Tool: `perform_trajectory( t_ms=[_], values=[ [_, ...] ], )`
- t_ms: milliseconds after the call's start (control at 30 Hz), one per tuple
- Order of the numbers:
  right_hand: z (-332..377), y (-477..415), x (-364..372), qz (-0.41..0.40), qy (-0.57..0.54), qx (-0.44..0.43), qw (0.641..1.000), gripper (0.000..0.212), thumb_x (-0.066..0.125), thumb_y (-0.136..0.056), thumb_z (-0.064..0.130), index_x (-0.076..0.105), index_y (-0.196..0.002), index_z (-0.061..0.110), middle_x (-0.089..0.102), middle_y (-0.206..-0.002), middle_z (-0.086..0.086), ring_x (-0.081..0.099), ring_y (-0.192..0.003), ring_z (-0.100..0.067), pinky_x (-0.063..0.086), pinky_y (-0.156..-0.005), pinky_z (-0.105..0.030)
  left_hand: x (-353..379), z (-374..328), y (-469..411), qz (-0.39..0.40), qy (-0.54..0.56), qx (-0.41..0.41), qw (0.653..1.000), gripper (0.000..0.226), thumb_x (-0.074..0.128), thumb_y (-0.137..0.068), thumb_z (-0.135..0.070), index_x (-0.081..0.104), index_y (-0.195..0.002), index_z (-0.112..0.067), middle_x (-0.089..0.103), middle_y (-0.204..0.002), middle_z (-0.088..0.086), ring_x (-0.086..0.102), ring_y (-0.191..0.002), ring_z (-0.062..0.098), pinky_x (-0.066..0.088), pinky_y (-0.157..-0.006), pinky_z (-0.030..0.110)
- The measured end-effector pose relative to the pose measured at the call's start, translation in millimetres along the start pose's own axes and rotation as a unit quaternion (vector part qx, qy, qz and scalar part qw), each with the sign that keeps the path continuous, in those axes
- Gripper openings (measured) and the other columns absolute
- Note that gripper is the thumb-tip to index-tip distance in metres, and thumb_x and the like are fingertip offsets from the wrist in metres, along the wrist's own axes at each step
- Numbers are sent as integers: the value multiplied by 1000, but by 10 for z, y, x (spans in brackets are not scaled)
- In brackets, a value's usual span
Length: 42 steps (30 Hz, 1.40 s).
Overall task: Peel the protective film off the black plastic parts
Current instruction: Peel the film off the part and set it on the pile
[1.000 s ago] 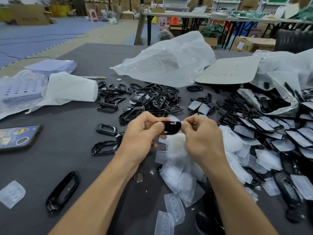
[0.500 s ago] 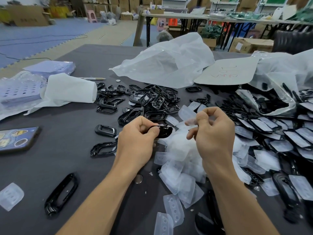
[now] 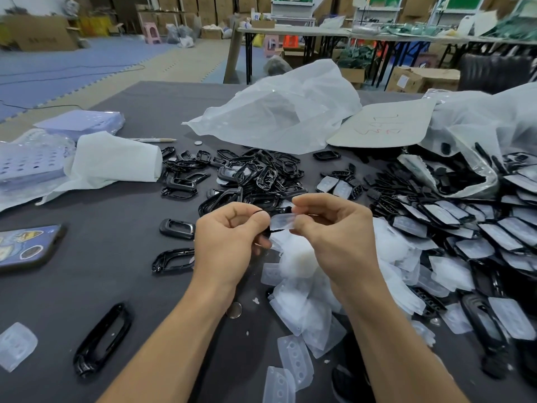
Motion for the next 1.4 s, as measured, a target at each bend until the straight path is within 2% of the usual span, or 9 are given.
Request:
perform_trajectory(
  t_ms=[133,300,433,567,767,967,1100,1300,1400],
  values=[
    [-13,-17,-28,4,-26,-3,1000,38,76,-77,-13,81,-87,23,79,-86,-1,74,-79,-14,58,-73,-23,-5,24,-15,-9,76,-24,997,31,70,-94,-3,75,-69,-20,72,-66,6,72,-58,23,54,-49,25],
    [-39,6,22,1,9,-10,1000,43,73,-75,-15,79,-95,23,79,-89,6,75,-80,-7,58,-73,-22,45,40,6,3,90,-28,995,26,71,-94,-3,75,-73,-18,77,-72,10,77,-66,25,60,-55,27],
    [-72,28,102,9,61,-6,998,46,70,-75,-12,78,-99,26,79,-90,9,76,-83,-9,62,-76,-31,72,31,10,6,92,-14,996,25,71,-94,0,73,-77,-18,77,-71,12,76,-63,23,59,-55,26],
    [-109,37,146,35,48,23,998,18,78,-82,2,79,-90,17,78,-80,-2,77,-77,-23,64,-80,-47,62,-3,5,1,108,-1,994,25,70,-94,2,72,-78,-18,77,-72,11,75,-60,21,59,-54,23],
    [-84,0,55,20,-28,58,998,16,74,-86,0,75,-72,8,69,-63,-9,56,-47,-15,43,-46,-22,-26,20,-33,-41,103,0,994,16,73,-92,0,71,-82,-13,75,-69,13,76,-60,24,58,-52,24],
    [-69,-3,80,55,-71,88,992,22,60,-98,2,77,-86,9,69,-65,-8,49,-45,-13,37,-44,-18,-92,72,-45,-62,78,-6,995,13,79,-87,-4,78,-78,-14,77,-73,10,76,-61,26,60,-55,27],
    [-111,-4,51,38,-35,94,994,16,70,-94,9,75,-79,7,53,-47,-4,36,-38,-12,32,-40,-17,-88,79,-46,-58,75,-18,995,16,81,-86,-6,82,-77,-19,79,-78,8,77,-65,25,61,-59,27],
    [-72,-9,30,37,-39,74,996,16,76,-89,10,76,-73,9,54,-53,-1,42,-49,-7,36,-49,-15,-32,88,-34,-46,78,-36,995,12,72,-93,-4,80,-87,-11,80,-79,9,78,-68,24,59,-57,24],
    [-19,-1,5,27,-41,56,997,13,79,-87,17,81,-74,16,68,-61,2,59,-61,-3,46,-61,-13,-12,90,-24,-38,73,-46,996,12,71,-95,-5,79,-87,-11,79,-76,9,77,-64,20,57,-55,22]
  ],
)
Point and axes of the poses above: each hand's wrist, its own y-axis away from the middle knuckle, its own x-axis out of the palm, z = x × y, the point moved 7 cm from there along -y, towards the middle knuckle
